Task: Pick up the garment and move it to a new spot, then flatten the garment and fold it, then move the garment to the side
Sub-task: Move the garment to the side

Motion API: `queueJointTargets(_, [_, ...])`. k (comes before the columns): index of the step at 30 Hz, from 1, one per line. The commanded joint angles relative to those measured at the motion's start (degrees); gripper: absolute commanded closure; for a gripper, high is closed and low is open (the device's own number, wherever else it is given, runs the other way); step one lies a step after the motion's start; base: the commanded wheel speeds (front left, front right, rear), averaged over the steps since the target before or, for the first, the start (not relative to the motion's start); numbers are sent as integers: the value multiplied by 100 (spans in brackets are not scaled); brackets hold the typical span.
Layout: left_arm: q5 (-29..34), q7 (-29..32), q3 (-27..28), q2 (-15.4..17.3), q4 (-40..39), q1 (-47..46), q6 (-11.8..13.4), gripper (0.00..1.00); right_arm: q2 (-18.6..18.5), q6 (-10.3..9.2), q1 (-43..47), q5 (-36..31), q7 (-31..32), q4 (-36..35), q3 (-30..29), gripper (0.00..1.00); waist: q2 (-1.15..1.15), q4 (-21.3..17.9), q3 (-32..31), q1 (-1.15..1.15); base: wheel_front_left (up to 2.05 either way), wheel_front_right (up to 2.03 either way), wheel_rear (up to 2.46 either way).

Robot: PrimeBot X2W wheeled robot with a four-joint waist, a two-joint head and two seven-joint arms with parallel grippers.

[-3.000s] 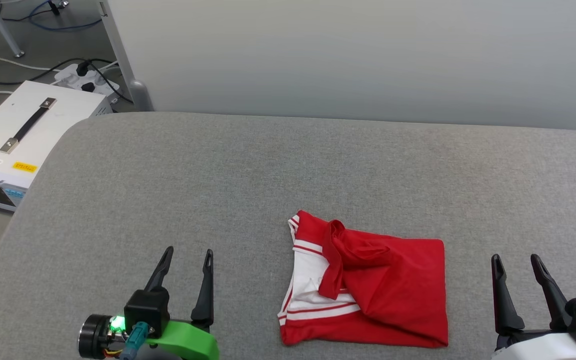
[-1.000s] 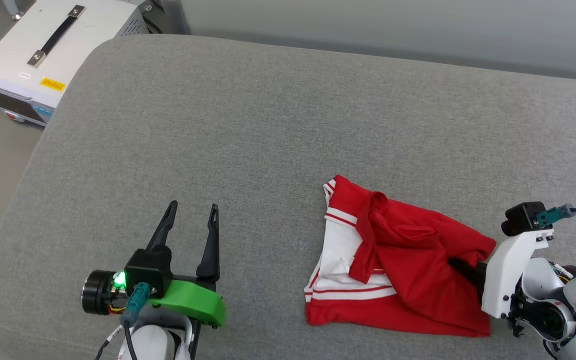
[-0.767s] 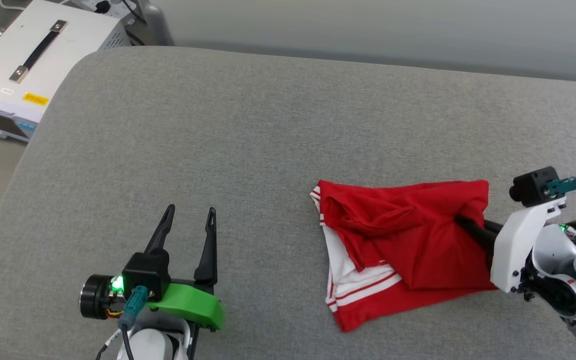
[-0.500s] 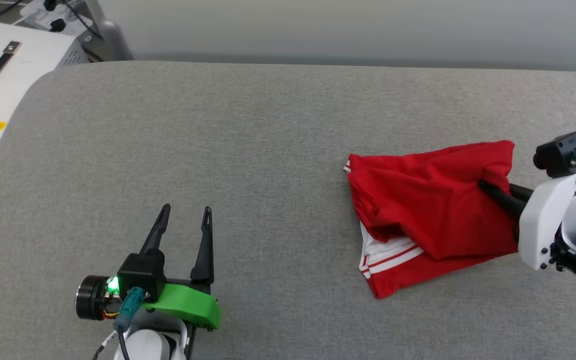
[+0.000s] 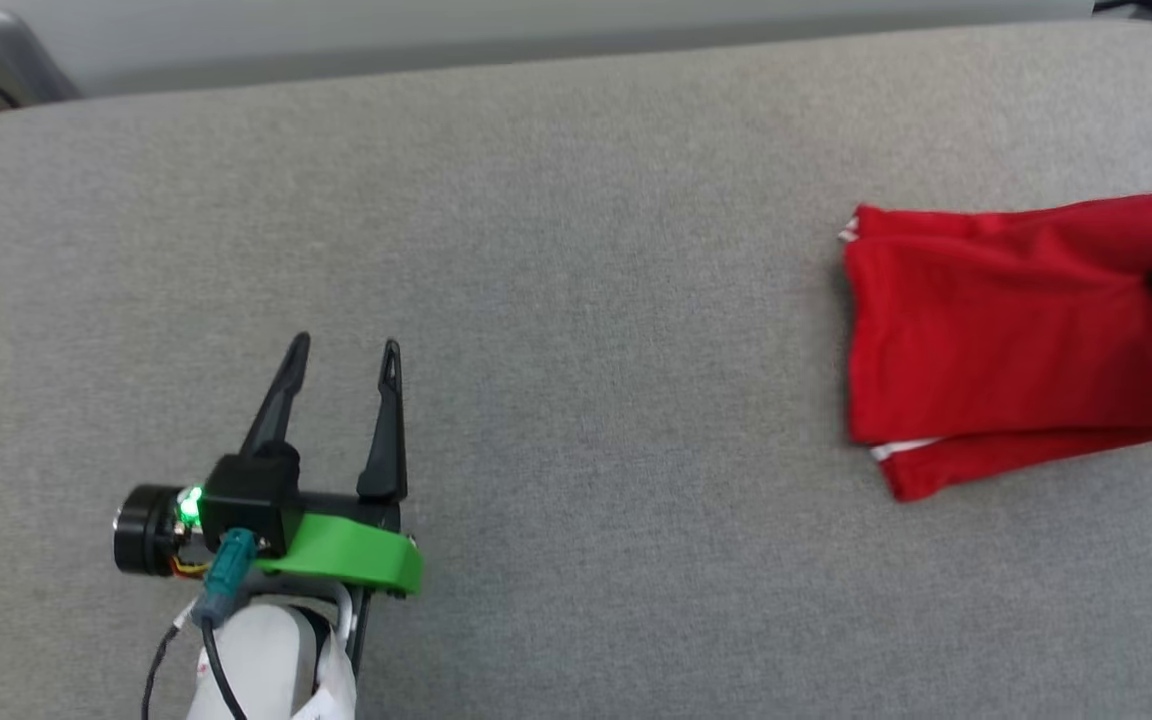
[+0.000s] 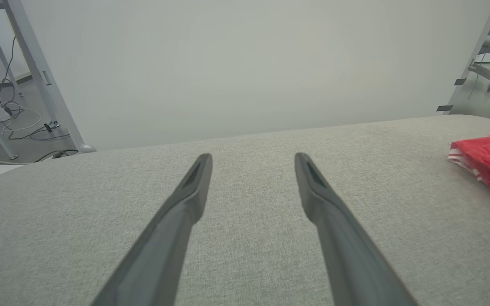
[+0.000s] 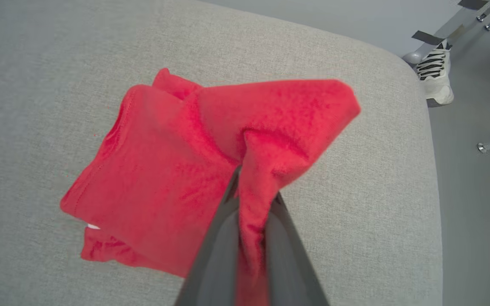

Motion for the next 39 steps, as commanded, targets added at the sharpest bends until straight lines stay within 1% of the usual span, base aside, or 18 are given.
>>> queueJointTargets(1, [45, -33, 12, 56, -65, -145, -37, 0, -96, -4, -159, -36, 24, 94, -108, 100, 0, -207, 591, -1, 0, 0, 0])
queueJointTargets(6, [91, -33, 55, 156, -295, -366, -59, 0, -496, -4, -426, -341, 119, 598, -323, 100, 0, -239, 1084, -1, 0, 0, 0])
queueJointTargets(11, [155, -33, 40, 258, -470, -482, -81, 0, -654, -4, -788, -489, 19, 1223, -554, 100, 0, -295, 1451, -1, 0, 0, 0])
queueJointTargets(19, [205, -33, 60, 430, -732, -550, -84, 0, -654, -4, -1541, -753, -375, 2328, -743, 100, 0, -409, 1787, -1, 0, 0, 0])
queueJointTargets(23, [205, -33, 50, 478, -779, -551, -84, 0, -664, -4, -1840, -954, -646, 2801, -722, 100, 0, -404, 1820, -1, 0, 0, 0])
queueJointTargets(29, [181, -33, 33, 483, -773, -542, -55, 0, -522, -4, -2139, -1115, -1100, 3262, -573, 100, 0, -372, 1756, -1, 0, 0, 0])
queueJointTargets(30, [177, -33, 22, 477, -760, -542, -53, 0, -511, -4, -2172, -1150, -1174, 3331, -553, 58, 0, -358, 1728, -1, 0, 0, 0])
queueJointTargets(31, [169, -33, 12, 467, -746, -541, -48, 0, -497, -4, -2209, -1193, -1254, 3426, -532, 0, 0, -339, 1686, -1, 0, 0, 0])
queueJointTargets(36, [125, -33, -28, 407, -677, -484, -18, 0, -467, -4, -2332, -1319, -1575, 3755, -444, 0, 0, -234, 1425, -1, 0, 0, 0])
queueJointTargets(39, [88, -33, -43, 361, -629, -416, 7, 0, -498, -4, -2368, -1380, -1957, 3843, -433, 0, 0, -141, 1218, -1, 0, 0, 0])
